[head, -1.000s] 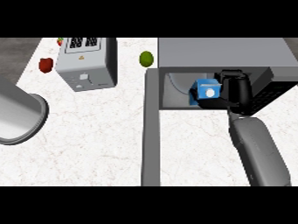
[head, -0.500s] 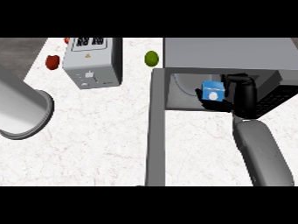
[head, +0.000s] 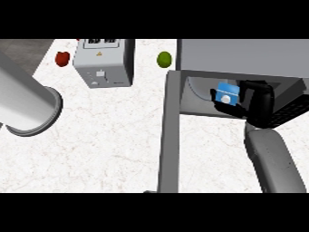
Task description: Pick up the milk, place it into the microwave and close the microwave
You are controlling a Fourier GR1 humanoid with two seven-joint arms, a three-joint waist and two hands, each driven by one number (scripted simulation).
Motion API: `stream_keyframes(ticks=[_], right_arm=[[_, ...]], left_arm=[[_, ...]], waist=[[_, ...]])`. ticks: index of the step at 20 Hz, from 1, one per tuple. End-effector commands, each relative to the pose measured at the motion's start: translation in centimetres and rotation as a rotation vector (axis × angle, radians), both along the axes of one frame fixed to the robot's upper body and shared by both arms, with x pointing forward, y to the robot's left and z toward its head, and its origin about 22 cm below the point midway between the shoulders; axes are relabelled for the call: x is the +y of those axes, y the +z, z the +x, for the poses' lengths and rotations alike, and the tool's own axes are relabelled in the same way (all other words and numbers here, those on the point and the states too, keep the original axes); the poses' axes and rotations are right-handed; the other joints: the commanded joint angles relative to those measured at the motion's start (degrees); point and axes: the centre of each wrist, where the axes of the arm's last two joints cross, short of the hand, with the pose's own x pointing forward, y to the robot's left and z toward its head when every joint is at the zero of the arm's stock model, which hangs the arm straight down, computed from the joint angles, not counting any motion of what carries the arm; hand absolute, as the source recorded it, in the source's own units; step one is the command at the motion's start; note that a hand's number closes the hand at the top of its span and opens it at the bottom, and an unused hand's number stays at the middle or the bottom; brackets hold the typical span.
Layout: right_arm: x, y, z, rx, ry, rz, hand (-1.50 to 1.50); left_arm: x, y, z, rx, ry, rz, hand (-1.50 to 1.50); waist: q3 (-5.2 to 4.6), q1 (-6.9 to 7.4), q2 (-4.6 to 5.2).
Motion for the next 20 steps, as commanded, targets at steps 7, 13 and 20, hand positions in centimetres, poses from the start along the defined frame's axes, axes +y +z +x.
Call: stream_keyframes(ticks=[7, 13, 20], right_arm=[[-2.1, 0.8, 2.6, 0.073, -0.28, -0.137, -1.5], [-1.9, -0.5, 1.6, 0.068, -0.303, -0.162, -1.5], [-0.8, -1.2, 0.8, 0.134, -0.196, -0.06, -1.5]], left_arm=[[-0.5, 1.1, 0.9, -0.013, -0.026, 0.066, -1.5], [-1.0, 1.1, 1.6, -0.012, -0.041, 0.088, -1.5], [-1.9, 1.2, 2.4, -0.016, -0.082, 0.094, -1.5]], waist=[[-0.38, 5.26, 4.4], [-0.28, 6.28, 5.1], [-0.15, 7.75, 5.2]])
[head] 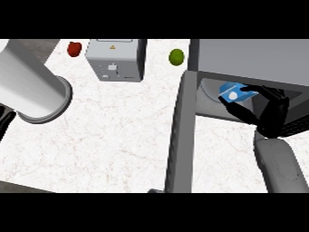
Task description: Pick up the milk, place it into the microwave and close the microwave
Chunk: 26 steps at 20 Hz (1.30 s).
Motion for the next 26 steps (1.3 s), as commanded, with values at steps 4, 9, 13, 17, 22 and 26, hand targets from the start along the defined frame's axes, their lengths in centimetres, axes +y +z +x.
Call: stream_keyframes(ticks=[4, 9, 13, 17, 22, 26], right_arm=[[2.0, -0.4, 2.6, 0.23, 0.053, 0.171, -1.5], [1.6, -1.0, 2.2, 0.254, 0.039, 0.193, -1.5], [1.4, -1.3, 2.2, 0.281, 0.041, 0.211, -1.5], [1.2, -1.1, 2.5, 0.282, 0.043, 0.207, -1.5], [-0.3, -0.3, 3.0, 0.3, 0.082, 0.195, -1.5], [0.7, -1.1, 2.9, 0.334, 0.135, 0.209, -1.5]], left_arm=[[-1.2, 0.1, 1.0, -0.009, -0.039, 0.006, -1.5], [-1.8, -0.1, 1.2, 0.001, -0.056, 0.007, -1.5], [-2.2, -0.4, 1.5, 0.017, -0.058, 0.016, -1.5], [-2.8, -0.1, 1.8, 0.004, -0.062, 0.017, -1.5], [-3.8, 0.3, 2.3, -0.007, -0.081, 0.031, -1.5], [-4.2, -0.1, 2.1, 0.0, -0.072, 0.015, -1.5]], waist=[[0.53, 3.14, 3.35], [0.41, 3.29, 3.26], [0.43, 2.4, 2.87], [0.49, 2.0, 2.64], [0.52, 0.51, 2.17], [0.54, 0.57, 1.95]])
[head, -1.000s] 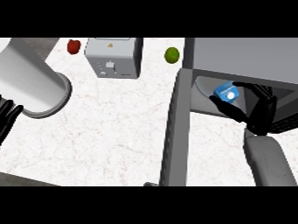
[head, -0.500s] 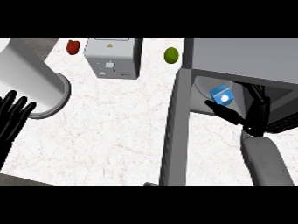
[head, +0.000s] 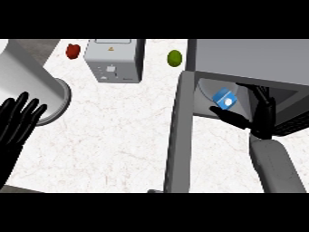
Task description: Pick up the milk, place it into the microwave and close the microwave
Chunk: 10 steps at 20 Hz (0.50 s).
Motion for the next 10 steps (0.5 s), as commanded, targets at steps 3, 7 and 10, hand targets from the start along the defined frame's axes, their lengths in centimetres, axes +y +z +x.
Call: stream_keyframes(ticks=[3, 7, 10], right_arm=[[1.1, 0.3, 3.3, 0.261, -0.013, 0.165, -1.5], [-0.6, 0.0, 3.0, 0.287, -0.016, 0.193, -1.5], [0.4, -0.1, 3.2, 0.298, 0.016, 0.221, -1.5]], left_arm=[[-1.3, 0.0, 0.5, -0.014, -0.007, -0.02, -1.5], [-1.1, -0.3, 0.4, 0.009, 0.024, 0.001, -1.5], [-1.5, -1.1, 0.3, 0.029, -0.019, 0.004, -1.5]], waist=[[0.59, 0.0, 2.5], [0.6, -1.1, 2.37], [0.53, -1.69, 2.17]])
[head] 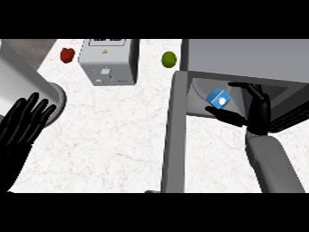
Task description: Pick up the milk, place it into the microwave and close the microwave
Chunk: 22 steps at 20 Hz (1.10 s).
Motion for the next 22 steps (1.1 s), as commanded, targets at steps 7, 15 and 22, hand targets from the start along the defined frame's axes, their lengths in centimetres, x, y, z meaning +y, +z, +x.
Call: stream_keyframes(ticks=[7, 15, 22], right_arm=[[0.8, -1.1, 2.1, 0.337, 0.082, 0.216, -1.5], [2.8, -4.0, 2.1, 0.404, 0.172, 0.302, -1.5], [2.5, -5.5, -0.7, 0.373, 0.198, 0.28, -1.5]], left_arm=[[-1.6, -1.6, 0.0, 0.058, -0.063, 0.008, -1.5], [-1.1, -3.8, 1.0, 0.073, -0.183, 0.076, -1.5], [-5.8, -4.5, 1.8, 0.06, -0.272, 0.179, 1.5]], waist=[[0.77, -2.37, 1.99], [0.76, -5.48, 1.17], [0.71, -6.74, 0.65]])
